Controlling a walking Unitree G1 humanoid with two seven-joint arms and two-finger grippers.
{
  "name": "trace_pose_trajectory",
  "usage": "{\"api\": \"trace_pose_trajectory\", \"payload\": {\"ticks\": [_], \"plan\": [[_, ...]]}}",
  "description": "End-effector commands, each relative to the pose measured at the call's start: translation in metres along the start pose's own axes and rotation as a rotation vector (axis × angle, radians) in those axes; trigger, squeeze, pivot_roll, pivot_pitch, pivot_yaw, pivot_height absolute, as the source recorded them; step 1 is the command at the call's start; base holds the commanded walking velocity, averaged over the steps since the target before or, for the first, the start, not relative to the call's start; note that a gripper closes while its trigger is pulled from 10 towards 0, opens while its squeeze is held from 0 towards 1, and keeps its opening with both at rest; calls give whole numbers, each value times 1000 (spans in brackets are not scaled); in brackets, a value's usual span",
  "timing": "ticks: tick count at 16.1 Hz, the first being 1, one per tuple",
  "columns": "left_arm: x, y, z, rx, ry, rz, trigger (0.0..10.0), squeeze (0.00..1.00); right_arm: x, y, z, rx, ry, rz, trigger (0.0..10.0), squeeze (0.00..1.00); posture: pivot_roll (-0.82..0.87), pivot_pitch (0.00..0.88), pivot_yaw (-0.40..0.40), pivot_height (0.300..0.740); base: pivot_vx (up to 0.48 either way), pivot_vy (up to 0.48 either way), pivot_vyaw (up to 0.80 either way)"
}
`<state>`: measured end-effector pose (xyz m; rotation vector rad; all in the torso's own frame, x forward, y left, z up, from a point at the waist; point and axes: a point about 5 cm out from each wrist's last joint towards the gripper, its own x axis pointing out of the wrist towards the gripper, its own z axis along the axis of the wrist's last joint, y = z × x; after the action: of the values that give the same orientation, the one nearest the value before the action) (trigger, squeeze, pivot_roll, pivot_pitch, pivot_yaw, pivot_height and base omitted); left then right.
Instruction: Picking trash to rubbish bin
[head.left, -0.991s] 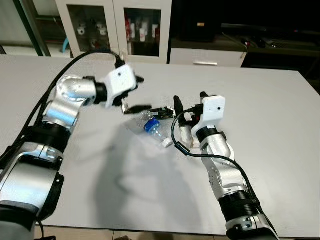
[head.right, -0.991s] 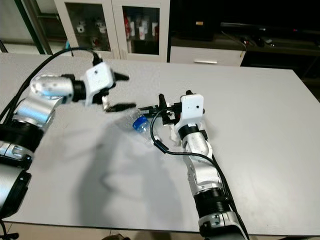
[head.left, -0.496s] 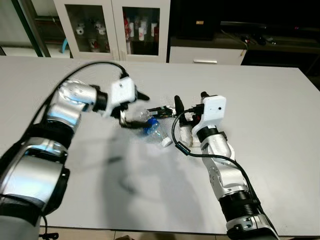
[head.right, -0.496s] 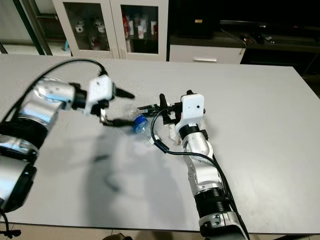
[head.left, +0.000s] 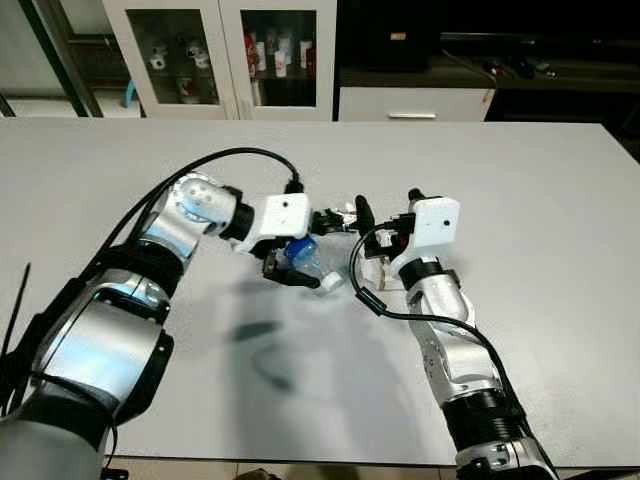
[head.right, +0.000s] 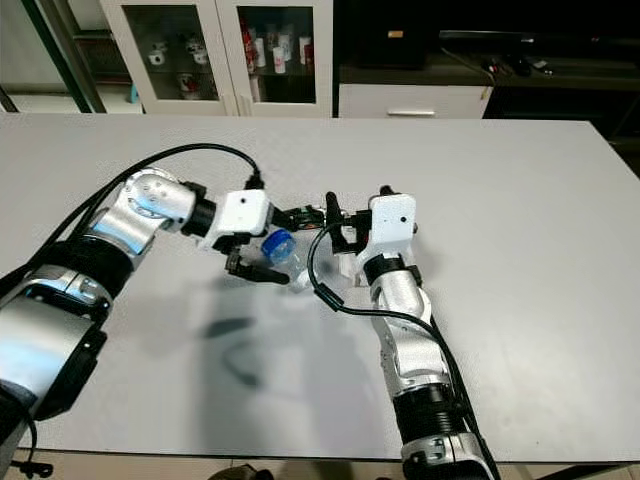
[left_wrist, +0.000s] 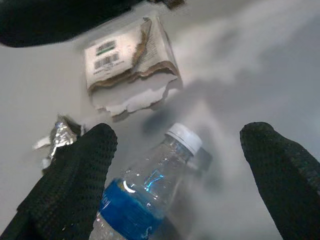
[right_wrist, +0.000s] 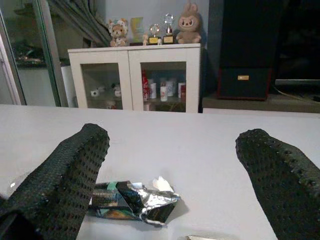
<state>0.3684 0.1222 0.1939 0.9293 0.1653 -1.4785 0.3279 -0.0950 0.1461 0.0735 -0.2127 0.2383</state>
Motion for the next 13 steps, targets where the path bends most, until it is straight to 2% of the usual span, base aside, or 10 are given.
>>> {"api": "trace_pose_trajectory", "payload": {"ticks": [1,3,5,10,13], "plan": [[0,4,5,61,37,-21,10000,0,-1,-2,4,8,-11,-13,10000,0,-68,23,69,740,0,0,0],[-2,4,4,219,156,-51,10000,0,-3,-3,3,8,-11,-21,10000,0,-67,25,76,740,0,0,0],[-3,4,2,290,230,-57,10000,0,-3,-3,3,9,-11,-22,10000,0,-68,26,83,740,0,0,0],[10,1,1,348,239,-18,10000,0,-5,-2,3,16,-10,-31,10000,0,-79,29,94,740,0,0,0],[19,4,5,351,193,91,10000,0,-6,-3,2,15,-8,-36,10000,0,-81,30,91,740,0,0,0]]}}
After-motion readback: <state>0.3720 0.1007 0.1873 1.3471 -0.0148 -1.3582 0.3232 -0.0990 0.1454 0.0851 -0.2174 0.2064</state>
